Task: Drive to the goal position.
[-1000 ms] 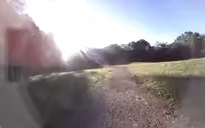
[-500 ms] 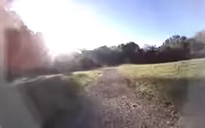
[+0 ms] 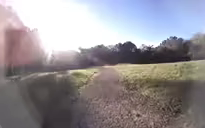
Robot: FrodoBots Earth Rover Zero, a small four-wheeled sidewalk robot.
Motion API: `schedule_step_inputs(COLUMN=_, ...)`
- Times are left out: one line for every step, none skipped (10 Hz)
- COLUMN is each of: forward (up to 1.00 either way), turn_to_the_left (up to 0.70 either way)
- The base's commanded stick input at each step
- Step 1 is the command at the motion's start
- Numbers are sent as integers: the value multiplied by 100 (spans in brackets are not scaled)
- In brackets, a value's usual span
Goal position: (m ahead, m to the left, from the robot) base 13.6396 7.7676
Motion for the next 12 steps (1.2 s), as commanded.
schedule_step_inputs(forward=50, turn_to_the_left=0)
schedule_step_inputs(forward=50, turn_to_the_left=0)
schedule_step_inputs(forward=50, turn_to_the_left=0)
schedule_step_inputs(forward=50, turn_to_the_left=0)
schedule_step_inputs(forward=50, turn_to_the_left=0)
schedule_step_inputs(forward=50, turn_to_the_left=0)
schedule_step_inputs(forward=50, turn_to_the_left=0)
schedule_step_inputs(forward=50, turn_to_the_left=3)
schedule_step_inputs(forward=50, turn_to_the_left=11)
schedule_step_inputs(forward=50, turn_to_the_left=28)
schedule_step_inputs(forward=50, turn_to_the_left=23)
schedule_step_inputs(forward=50, turn_to_the_left=1)
